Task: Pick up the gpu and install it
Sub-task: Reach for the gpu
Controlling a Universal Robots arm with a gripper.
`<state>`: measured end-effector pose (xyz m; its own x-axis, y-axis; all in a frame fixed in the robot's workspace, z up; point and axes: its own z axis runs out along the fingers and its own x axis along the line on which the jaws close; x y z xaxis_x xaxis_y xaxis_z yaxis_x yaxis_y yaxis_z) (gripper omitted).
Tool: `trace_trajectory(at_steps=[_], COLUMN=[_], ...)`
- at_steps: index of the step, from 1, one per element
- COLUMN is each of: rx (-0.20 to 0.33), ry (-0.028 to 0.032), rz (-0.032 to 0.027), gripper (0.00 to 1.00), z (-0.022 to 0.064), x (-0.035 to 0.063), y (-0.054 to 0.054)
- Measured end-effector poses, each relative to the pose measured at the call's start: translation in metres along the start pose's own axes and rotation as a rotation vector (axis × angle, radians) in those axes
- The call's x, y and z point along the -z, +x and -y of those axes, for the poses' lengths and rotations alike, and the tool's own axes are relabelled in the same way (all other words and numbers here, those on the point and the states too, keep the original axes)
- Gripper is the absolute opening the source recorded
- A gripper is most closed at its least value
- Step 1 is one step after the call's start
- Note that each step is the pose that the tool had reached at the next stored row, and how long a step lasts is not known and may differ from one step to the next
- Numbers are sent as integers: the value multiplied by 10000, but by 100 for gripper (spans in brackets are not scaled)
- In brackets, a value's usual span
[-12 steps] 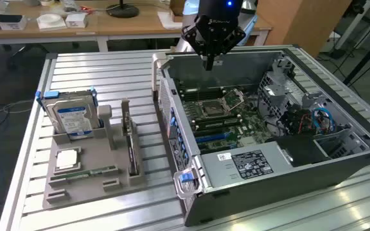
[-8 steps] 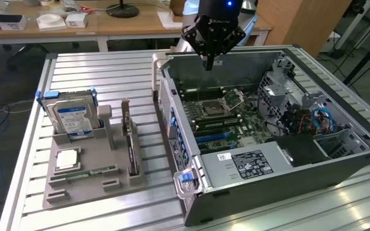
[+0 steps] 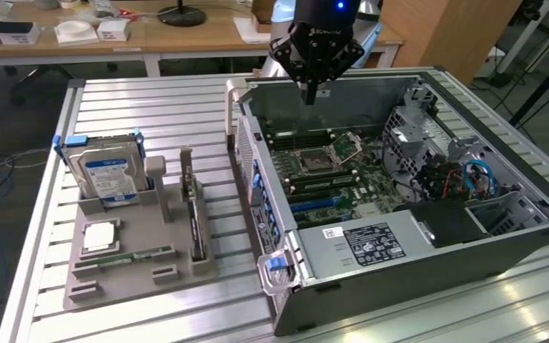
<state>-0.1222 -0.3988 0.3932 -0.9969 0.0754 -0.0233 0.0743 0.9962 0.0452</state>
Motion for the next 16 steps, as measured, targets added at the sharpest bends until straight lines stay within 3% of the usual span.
trace_trajectory(at_steps=[16], rx=[1], ry=[0], rz=[0], gripper=[11], z=[20], x=[1], y=[261])
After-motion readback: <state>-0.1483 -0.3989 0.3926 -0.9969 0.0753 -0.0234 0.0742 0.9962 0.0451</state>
